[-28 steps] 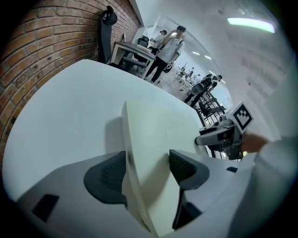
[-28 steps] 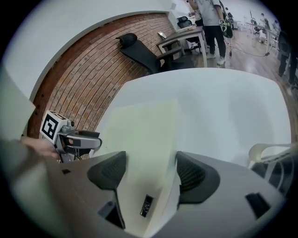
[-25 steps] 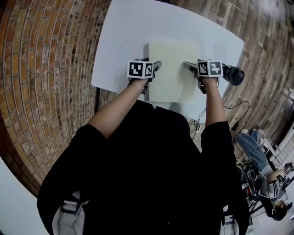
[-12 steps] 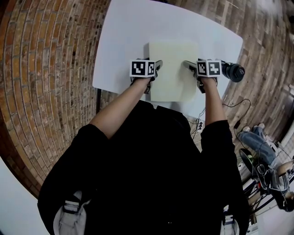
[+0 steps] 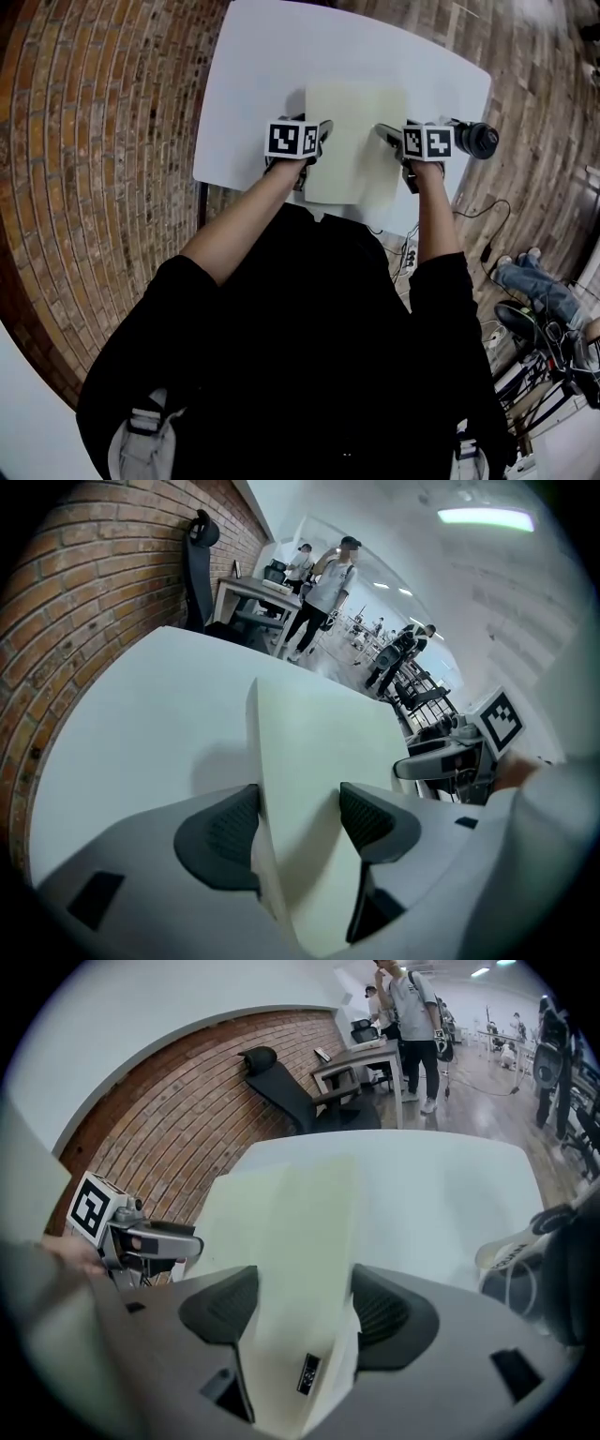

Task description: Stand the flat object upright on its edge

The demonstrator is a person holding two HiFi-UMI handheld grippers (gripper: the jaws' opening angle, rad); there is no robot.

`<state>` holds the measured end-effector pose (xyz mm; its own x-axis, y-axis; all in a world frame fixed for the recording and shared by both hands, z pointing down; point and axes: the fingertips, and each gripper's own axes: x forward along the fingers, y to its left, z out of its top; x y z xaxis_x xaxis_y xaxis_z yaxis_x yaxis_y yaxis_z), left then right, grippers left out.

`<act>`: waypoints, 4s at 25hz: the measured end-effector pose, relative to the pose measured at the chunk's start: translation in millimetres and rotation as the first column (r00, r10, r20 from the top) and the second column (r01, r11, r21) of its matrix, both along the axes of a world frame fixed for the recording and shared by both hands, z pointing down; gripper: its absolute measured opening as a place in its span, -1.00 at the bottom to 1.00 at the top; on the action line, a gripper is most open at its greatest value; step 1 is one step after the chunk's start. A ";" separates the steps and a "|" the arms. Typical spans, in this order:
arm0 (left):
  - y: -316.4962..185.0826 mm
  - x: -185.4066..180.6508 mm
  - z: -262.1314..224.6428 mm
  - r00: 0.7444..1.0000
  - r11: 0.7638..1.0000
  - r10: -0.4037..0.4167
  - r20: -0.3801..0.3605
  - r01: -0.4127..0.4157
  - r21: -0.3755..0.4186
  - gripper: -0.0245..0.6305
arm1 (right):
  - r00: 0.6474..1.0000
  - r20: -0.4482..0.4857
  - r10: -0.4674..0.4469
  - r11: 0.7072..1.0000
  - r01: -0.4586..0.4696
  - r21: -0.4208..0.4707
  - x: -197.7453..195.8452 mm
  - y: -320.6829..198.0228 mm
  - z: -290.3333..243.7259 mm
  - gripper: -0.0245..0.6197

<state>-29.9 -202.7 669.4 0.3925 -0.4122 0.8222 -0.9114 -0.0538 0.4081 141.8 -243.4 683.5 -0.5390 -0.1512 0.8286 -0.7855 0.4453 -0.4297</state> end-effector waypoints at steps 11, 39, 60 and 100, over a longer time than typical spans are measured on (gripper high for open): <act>8.4 -6.9 -31.1 0.999 0.996 0.042 0.013 -0.043 0.074 -0.06 | 0.999 -0.035 0.023 0.997 -0.020 0.078 -5.6 14.9 -34.5 0.07; -25.6 -18.9 -131.3 0.987 0.923 0.138 0.081 -0.158 0.351 -0.06 | 0.987 0.015 0.162 0.938 -0.158 0.308 -14.4 2.1 -127.8 0.07; -39.5 -36.2 -172.5 0.970 0.720 0.202 0.137 -0.241 0.650 -0.06 | 0.982 0.026 0.187 0.716 -0.154 0.681 -30.4 -2.3 -177.1 0.07; -4.3 -47.6 -142.6 0.919 0.523 0.280 0.277 -0.388 0.759 -0.09 | 0.968 0.038 0.249 0.544 -0.172 0.821 -45.7 44.0 -151.0 0.10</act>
<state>-77.5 -207.0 526.8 0.5764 -0.7674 0.2809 -0.7892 -0.6119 -0.0523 96.2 -199.4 532.5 -0.3433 -0.8805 0.3270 -0.9159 0.3909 0.0910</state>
